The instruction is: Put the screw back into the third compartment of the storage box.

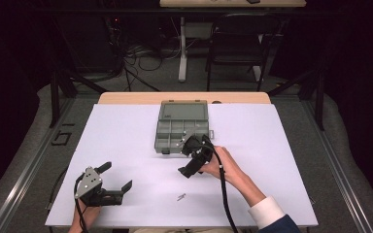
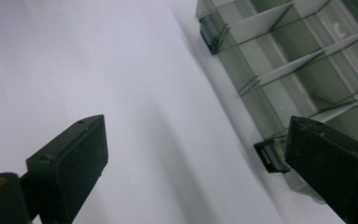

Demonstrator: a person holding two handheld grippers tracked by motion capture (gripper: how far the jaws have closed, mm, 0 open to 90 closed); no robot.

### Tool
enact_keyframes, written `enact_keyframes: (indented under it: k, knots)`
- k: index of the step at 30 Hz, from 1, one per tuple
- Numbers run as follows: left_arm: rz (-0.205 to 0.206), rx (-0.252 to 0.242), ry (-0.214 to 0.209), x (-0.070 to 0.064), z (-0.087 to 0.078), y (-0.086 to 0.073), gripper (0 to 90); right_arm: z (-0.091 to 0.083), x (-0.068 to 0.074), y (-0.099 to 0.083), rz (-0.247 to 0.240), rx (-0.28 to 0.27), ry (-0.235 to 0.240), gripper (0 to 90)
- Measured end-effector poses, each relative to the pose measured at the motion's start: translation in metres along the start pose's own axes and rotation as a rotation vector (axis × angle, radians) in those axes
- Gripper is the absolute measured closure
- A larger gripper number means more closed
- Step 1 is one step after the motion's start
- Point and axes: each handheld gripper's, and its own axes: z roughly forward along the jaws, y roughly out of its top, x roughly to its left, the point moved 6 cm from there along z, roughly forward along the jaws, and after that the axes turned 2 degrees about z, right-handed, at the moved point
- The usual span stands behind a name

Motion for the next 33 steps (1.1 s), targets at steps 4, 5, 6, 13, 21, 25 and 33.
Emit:
enact_keyframes:
  k: [4,5,6,13,21,25,33]
  knots:
    - [0.001,0.002,-0.002,0.0,0.0,0.0,0.0,0.004,0.007,-0.005,-0.011,-0.003,0.015,2.1]
    - [0.001,0.003,-0.003,0.0,0.0,0.0,0.0,0.005,0.009,-0.006,-0.018,0.0,0.021,1.6]
    - [0.0,-0.004,-0.001,0.0,0.0,0.0,0.0,0.006,0.011,-0.007,-0.015,-0.002,0.025,0.7]
    - [0.0,-0.003,-0.002,0.0,0.0,0.0,0.0,0.014,0.023,-0.015,-0.029,0.013,0.051,0.0]
    - [0.001,0.0,-0.001,0.0,0.0,0.0,0.0,0.021,0.035,-0.019,-0.054,0.02,0.078,1.4]
    - [0.0,0.002,-0.001,0.0,0.0,0.0,0.0,0.024,0.042,-0.021,-0.08,0.032,0.092,11.1]
    - [0.0,0.002,-0.003,0.0,0.0,0.0,0.0,0.035,0.051,-0.025,-0.122,0.077,0.103,32.4]
